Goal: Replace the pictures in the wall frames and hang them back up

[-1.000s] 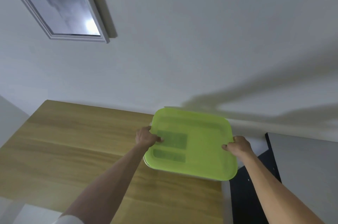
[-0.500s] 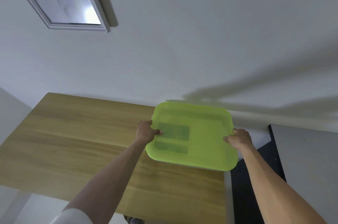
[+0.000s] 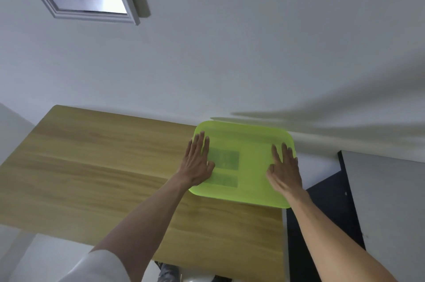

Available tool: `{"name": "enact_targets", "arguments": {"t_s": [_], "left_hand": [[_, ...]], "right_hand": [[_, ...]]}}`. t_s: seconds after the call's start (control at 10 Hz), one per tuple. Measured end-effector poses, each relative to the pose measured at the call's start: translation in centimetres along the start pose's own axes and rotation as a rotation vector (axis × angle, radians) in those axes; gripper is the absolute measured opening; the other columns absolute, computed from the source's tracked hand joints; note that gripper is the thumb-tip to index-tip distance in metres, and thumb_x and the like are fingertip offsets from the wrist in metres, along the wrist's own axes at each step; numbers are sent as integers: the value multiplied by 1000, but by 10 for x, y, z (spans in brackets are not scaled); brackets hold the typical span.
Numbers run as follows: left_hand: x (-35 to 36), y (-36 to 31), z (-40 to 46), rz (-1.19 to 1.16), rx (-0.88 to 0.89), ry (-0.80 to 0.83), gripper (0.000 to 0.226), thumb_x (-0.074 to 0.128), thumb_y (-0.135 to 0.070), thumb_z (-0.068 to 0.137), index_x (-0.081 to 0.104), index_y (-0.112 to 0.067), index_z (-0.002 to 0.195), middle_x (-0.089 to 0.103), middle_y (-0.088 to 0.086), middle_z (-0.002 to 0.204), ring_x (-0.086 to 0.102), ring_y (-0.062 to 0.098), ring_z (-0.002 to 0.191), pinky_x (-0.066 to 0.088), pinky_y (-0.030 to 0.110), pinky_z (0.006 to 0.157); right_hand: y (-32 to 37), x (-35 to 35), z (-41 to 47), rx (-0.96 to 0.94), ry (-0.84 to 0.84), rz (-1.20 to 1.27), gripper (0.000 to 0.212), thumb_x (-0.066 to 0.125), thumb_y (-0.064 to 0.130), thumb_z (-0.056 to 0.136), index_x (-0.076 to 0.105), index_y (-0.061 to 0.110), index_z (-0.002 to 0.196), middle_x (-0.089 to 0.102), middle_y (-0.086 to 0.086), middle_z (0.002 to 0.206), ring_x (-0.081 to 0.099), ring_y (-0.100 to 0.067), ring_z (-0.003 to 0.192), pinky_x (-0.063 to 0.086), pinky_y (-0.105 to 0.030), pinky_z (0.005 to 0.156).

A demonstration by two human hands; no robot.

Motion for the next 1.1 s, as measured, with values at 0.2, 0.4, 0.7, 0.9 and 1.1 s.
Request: {"name": "enact_targets", "arguments": {"t_s": [0.2,0.4,0.7,0.9,1.1], "left_hand": [[20,4,5,10,-12,-20,82,3,-58,91,-11,-7,153,-23,10,160,-23,22,147,-9,39,122],[23,10,12,18,7,-52,80,9,-58,94,-9,-9,154,-20,8,161,-23,20,148,-10,38,122],[21,14,19,48,16,-63,81,7,-62,94,-8,-10,155,-20,6,161,-24,19,147,-8,38,122],[21,13,18,93,-10,4,91,-9,-69,86,-13,-7,153,-25,10,159,-26,24,146,-6,43,122],[-14,7,-11,-137,12,-282,77,-1,-59,96,-6,-8,154,-14,11,162,-12,26,150,-8,43,121]], "right_hand": [[-4,19,-2,6,-132,-117,72,5,65,97,-9,27,157,-18,-7,164,-19,-22,151,-11,-44,122],[-4,23,1,31,-149,-158,72,3,64,98,-9,25,157,-18,-8,164,-20,-23,151,-8,-46,123],[0,22,1,63,-113,-151,73,-2,64,96,-16,24,155,-25,-9,161,-24,-24,149,-9,-48,122],[-1,20,1,40,-32,-128,73,0,65,96,-20,26,154,-31,-7,159,-29,-23,147,-14,-48,121],[7,0,-18,18,-164,-16,75,0,63,97,-14,19,156,-24,-10,161,-22,-24,150,-9,-49,122]]}}
Point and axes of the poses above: each hand's wrist, its own z-axis towards the middle knuckle, its own x-axis out of the palm, y = z × x, the point moved 4 cm from there along z, towards the middle knuckle
